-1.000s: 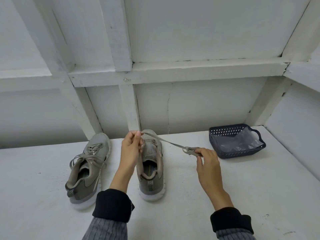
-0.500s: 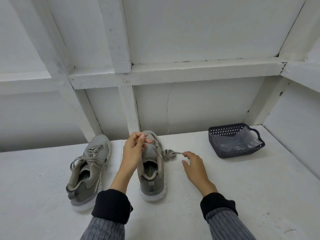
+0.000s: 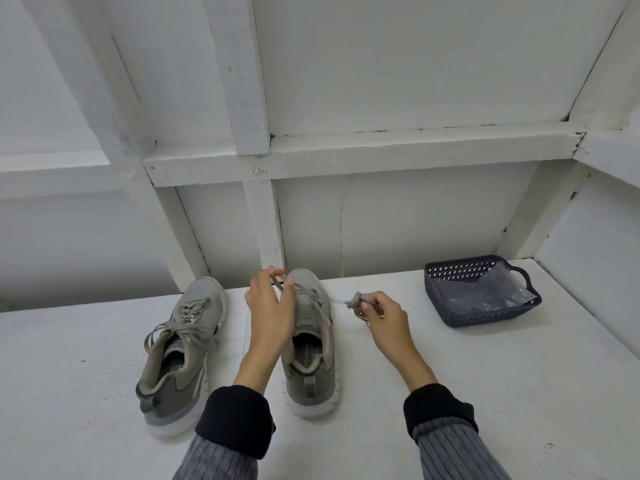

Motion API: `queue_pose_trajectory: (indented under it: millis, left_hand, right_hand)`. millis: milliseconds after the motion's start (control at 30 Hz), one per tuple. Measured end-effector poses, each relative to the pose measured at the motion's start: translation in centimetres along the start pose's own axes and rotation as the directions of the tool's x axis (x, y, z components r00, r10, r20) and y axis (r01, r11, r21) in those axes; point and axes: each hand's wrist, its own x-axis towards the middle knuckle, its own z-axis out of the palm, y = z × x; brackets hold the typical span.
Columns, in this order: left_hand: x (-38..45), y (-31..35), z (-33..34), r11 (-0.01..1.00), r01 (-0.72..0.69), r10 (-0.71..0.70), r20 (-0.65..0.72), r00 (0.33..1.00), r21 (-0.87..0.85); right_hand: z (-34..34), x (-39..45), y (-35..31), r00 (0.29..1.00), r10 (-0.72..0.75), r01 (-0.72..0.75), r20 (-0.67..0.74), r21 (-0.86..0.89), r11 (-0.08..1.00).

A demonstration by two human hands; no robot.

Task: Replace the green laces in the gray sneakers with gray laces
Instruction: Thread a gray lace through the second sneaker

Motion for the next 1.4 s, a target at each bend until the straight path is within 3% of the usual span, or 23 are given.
queue_pose_trajectory:
  millis: [67,133,267,467,700,767,867,967,1033,1167,1333,1400]
  left_hand:
    - [-0.7,0.5,0.8,0.953,-0.135,0.15,-0.035,0.988,0.273]
    - [-1.7,1.4,1.5,0.903,-0.24,0.254,0.01,0.967,0.356]
    - [-3.4,2.9,2.5,0.901,-0.354,0.337,0.111,0.935,0.25]
    - [-4.1,2.7,3.3,0.941,-0.338,0.325,0.299,0.897,-0.01]
    - [-3.7,2.9,3.8,0.863,-0.483,0.414,0.339,0.845,0.147]
    - [-3.7,3.2,3.8,0.909,-0.411,0.36,0.366,0.859,0.07]
    - [-3.6,3.7,3.2,0.96,-0.081,0.179,0.366,0.913,-0.267]
    - [-2.6,3.7,2.9,0.828,0.238,-0.044,0.365,0.93,-0.508]
    - [-1.7,3.9,2.4,0.747,0.363,-0.167,0.371,0.914,-0.558]
    - [-0.5,4.0,1.8,0.757,0.384,-0.257,0.299,0.919,-0.528]
    - [0.8,3.1,0.8,0.672,0.38,-0.39,0.132,0.911,-0.635]
    - [1.4,2.6,0.3,0.701,0.362,-0.412,0.067,0.909,-0.614]
  right_hand:
    - [-1.3,-0.5,-1.6,1.0,-0.007,0.004,0.024,0.137,0.991]
    - [-2.6,-1.0,-2.8,1.0,0.005,-0.008,0.012,0.255,0.967]
    - [-4.1,-2.2,-4.4,1.0,0.003,-0.006,0.011,0.35,0.937]
    - [-5.1,-3.9,-5.5,0.999,-0.02,0.004,0.034,0.419,0.908]
    - [-5.5,-4.4,-5.9,0.997,-0.056,0.025,0.057,0.437,0.899]
    - [-5.5,-4.3,-5.8,0.998,-0.05,0.025,0.047,0.418,0.908]
    - [-5.5,-4.0,-5.2,0.999,0.031,-0.013,-0.036,0.432,0.902]
    - [-5.9,-3.4,-4.3,0.98,0.17,-0.094,-0.099,0.52,0.849]
    - [-6.1,-3.2,-3.6,0.968,0.229,-0.137,-0.1,0.553,0.822]
    - [-5.6,-3.0,-1.9,0.939,0.336,-0.231,-0.078,0.582,0.78]
    - [-5.7,-2.6,0.2,0.817,0.55,-0.309,-0.173,0.674,0.671]
    - [-5.9,-2.7,1.1,0.784,0.594,-0.343,-0.179,0.674,0.654]
